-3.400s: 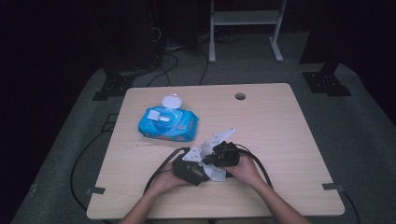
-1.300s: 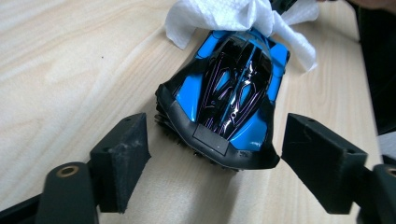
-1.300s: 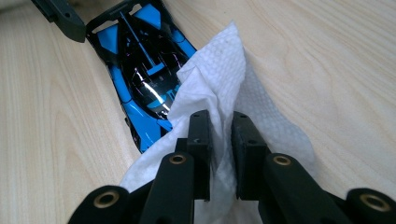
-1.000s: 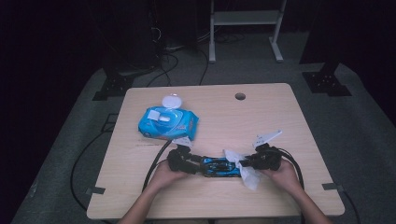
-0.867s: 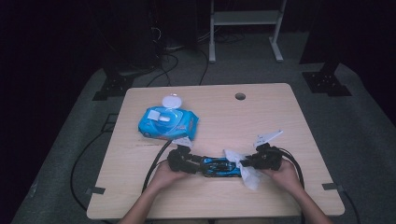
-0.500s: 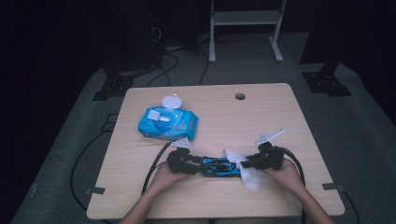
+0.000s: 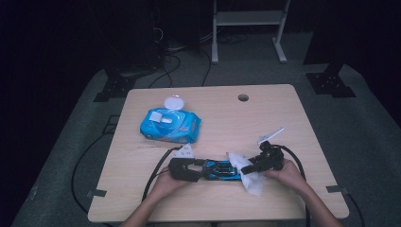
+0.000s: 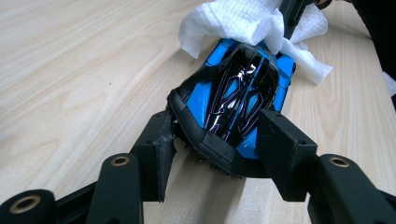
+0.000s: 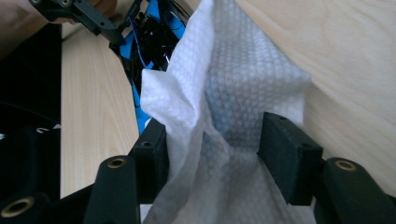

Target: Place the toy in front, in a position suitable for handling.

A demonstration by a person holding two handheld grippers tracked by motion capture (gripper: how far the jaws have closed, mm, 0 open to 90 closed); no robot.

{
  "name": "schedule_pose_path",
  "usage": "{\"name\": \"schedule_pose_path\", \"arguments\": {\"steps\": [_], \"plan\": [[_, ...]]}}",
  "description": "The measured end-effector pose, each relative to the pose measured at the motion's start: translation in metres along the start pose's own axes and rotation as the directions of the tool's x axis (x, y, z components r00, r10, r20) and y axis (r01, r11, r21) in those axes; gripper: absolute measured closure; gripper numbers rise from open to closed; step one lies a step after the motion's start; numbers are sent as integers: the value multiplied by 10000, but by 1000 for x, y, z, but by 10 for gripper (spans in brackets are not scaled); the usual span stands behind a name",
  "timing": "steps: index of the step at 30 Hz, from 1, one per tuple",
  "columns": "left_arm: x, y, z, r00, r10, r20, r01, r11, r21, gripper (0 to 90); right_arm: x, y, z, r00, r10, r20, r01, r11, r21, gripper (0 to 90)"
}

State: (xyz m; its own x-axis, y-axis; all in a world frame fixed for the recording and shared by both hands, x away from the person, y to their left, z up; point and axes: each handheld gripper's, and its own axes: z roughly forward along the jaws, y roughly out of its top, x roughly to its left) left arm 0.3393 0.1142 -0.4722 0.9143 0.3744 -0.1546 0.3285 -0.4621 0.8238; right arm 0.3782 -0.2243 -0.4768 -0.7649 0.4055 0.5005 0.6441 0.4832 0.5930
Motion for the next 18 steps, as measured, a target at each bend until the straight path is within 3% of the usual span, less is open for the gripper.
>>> {"name": "schedule_pose_path", "arguments": {"steps": [12,15,16,18], "plan": [[-5,-3,-2,9974,672,-256,-678,9975,-201,466,-4,3,8,9961,49,-882,-58,9999,-99,470],[-6,-3,-2,9966,783,-274,-789,9966,-222,464,-4,2,8,9959,9,-905,-21,9999,-130,475],[-8,-2,-3,9947,973,-321,-979,9950,-179,462,-2,2,7,9968,-154,-786,141,9998,-172,477],[-8,-2,-3,9946,951,-424,-956,9954,-103,440,1,2,6,9973,-356,-639,342,9992,-223,480]]}}
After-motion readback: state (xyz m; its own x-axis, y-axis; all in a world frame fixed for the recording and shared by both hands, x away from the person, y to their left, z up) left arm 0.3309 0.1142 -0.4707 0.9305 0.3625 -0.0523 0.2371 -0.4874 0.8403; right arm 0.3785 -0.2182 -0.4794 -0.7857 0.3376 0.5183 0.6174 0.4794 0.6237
